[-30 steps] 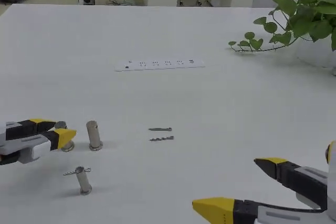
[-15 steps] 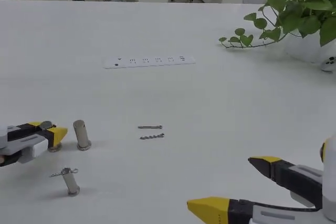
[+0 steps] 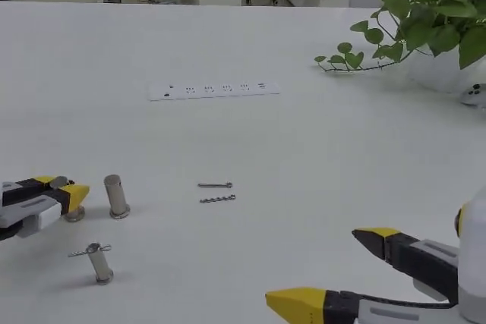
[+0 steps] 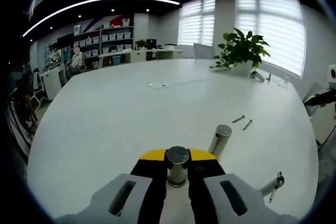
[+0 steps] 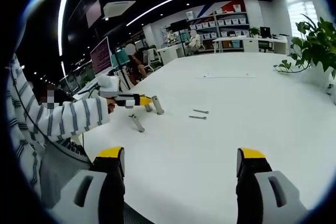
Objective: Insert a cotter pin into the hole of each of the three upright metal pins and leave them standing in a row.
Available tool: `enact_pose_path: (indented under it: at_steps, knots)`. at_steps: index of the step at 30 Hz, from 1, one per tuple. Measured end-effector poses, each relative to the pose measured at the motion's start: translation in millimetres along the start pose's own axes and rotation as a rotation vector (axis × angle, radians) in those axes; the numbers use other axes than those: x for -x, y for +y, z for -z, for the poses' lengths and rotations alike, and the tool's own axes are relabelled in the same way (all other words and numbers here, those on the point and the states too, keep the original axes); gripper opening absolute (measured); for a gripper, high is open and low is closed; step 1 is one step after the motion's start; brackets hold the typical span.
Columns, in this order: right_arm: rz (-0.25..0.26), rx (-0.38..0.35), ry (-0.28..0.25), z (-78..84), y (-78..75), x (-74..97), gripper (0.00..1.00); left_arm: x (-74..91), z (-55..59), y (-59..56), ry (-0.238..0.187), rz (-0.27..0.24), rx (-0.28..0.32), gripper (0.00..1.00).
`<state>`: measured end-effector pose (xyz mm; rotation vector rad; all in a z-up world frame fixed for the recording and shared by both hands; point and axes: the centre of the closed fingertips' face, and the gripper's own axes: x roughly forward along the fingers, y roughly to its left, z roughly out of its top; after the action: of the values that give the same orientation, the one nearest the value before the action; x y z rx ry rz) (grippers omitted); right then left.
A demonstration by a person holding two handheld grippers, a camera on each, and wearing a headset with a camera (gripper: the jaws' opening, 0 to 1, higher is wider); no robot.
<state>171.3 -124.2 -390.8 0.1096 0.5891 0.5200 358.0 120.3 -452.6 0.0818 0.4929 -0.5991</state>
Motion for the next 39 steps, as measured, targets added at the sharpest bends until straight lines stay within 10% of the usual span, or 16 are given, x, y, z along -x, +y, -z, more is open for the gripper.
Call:
enact_pose_path:
  at_steps: [10,24,39]
  knots:
    - [0.013,0.006,-0.020,-6.2,-1.2,2.0,0.88,34.2,-14.7,-3.3,-0.015,-0.026,0.050,0.10]
    - [0.003,0.018,-0.042,-6.4,1.9,3.7,0.88,93.0,-47.2,-56.4,-0.075,-0.057,0.031,0.10]
    - [-0.020,0.018,-0.050,-2.7,9.4,3.1,0.87,99.0,-20.6,-112.0,-0.050,0.003,0.062,0.10]
